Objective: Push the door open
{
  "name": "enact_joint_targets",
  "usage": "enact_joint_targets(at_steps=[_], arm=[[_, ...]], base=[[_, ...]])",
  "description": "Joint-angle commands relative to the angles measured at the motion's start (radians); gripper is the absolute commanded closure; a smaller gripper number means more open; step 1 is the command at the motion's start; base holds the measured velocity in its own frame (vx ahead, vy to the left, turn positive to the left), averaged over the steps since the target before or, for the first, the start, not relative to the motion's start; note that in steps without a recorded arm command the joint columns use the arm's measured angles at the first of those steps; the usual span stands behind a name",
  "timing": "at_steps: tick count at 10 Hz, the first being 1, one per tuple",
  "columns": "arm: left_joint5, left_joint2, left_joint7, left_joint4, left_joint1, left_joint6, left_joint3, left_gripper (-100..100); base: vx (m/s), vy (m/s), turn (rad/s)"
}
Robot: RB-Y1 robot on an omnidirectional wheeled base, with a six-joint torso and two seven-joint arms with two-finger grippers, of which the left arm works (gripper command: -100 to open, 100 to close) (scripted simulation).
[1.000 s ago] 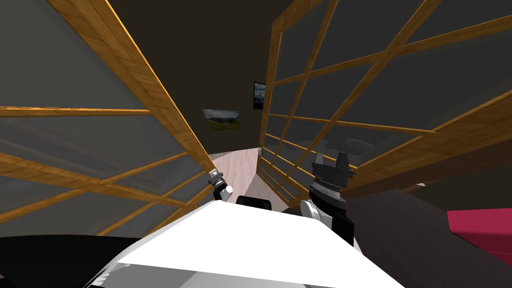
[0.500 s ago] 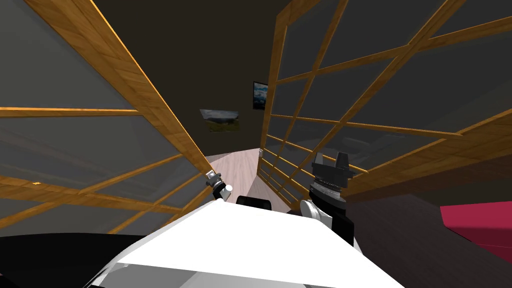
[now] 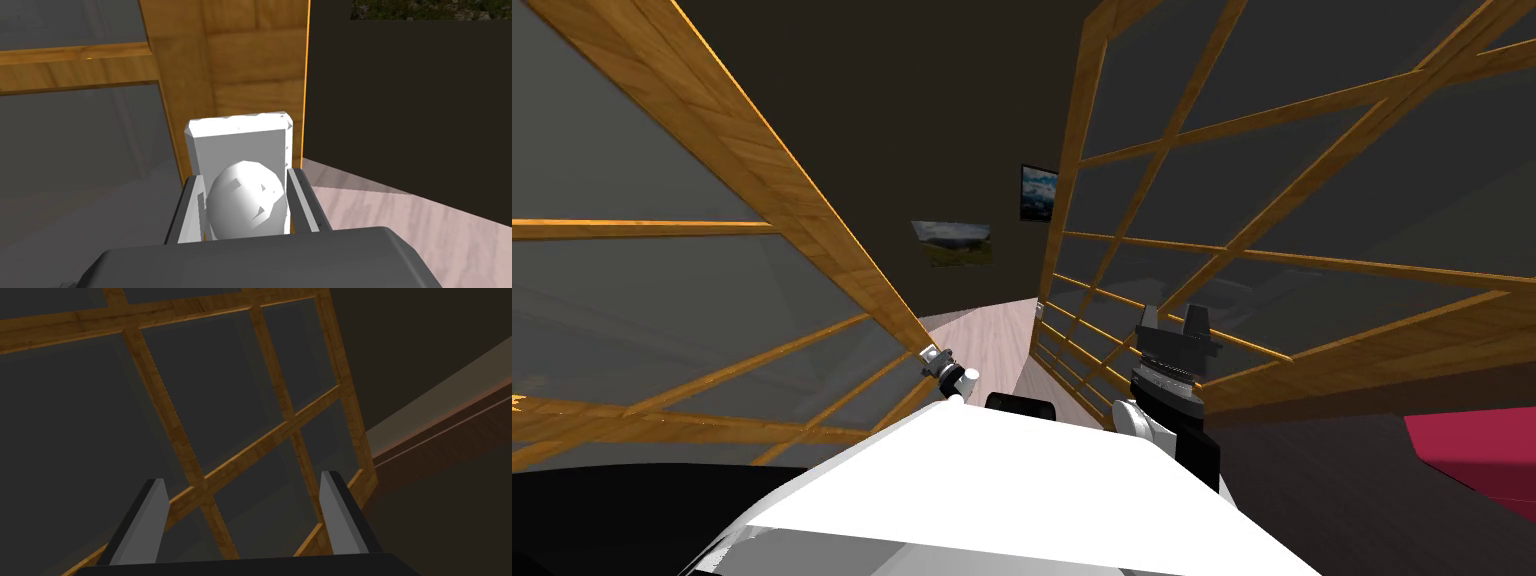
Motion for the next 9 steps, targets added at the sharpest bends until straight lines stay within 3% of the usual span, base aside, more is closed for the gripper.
enact_joint_targets(at_steps=[1,3,4,6,8,9], arm=[[0.017,0.026,-0.006,0.001,-0.002,-0.016,0.015,100],[0.026,0.035,-0.010,0.002,-0.003,-0.024,0.024,100],[0.042,0.043,-0.016,0.003,-0.005,-0.040,0.039,100],[0.060,0.042,-0.023,0.004,-0.007,-0.056,0.055,100],[0.082,0.026,-0.032,0.006,-0.010,-0.077,0.076,100],[0.096,0.007,-0.037,0.007,-0.012,-0.090,0.089,100]], base=[[0.095,0.097,0.001],[0.095,0.152,0.019],[0.102,0.163,0.018],[0.146,0.176,0.033],[0.129,0.190,0.037],[0.166,0.193,0.054]])
